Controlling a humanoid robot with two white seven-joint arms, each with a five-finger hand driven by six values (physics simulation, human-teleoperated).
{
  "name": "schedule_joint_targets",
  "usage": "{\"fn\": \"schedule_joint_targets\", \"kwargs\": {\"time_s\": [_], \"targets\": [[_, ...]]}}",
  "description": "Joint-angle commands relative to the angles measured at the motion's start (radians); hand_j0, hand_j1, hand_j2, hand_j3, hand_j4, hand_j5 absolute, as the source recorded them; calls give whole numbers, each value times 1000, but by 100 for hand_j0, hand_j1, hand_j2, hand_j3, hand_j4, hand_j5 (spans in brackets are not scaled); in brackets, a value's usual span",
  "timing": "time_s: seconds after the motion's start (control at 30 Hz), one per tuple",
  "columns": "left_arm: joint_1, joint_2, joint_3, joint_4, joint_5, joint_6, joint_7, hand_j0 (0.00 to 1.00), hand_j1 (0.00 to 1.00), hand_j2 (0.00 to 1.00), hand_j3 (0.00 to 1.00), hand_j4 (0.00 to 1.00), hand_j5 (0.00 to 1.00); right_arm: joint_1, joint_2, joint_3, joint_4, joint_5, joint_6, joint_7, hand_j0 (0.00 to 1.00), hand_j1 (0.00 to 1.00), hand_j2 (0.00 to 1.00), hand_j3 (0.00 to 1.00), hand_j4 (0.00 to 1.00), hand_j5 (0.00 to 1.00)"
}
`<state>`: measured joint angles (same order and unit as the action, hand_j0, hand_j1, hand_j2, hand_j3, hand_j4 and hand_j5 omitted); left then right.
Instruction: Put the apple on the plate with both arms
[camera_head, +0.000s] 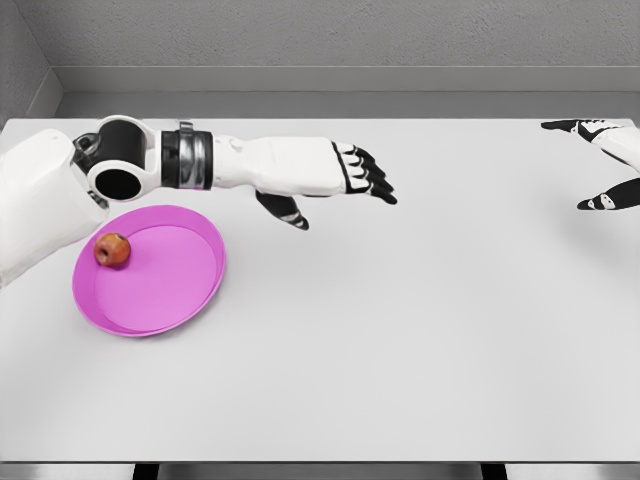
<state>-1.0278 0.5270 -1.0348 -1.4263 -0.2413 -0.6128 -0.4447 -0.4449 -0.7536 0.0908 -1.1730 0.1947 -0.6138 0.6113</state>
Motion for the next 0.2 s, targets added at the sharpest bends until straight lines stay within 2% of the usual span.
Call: {"fn": "schedule_joint_targets", "kwargs": {"time_s": [0.0,0.17], "targets": [[0,-10,-1,0,7,2,1,100,100,100,100,100,100,0,-1,0,0,-8,3,0,100,100,100,100,100,100],[0,-7,-1,0,7,2,1,100,100,100,100,100,100,6,-1,0,0,-8,3,0,100,100,100,100,100,100]]}}
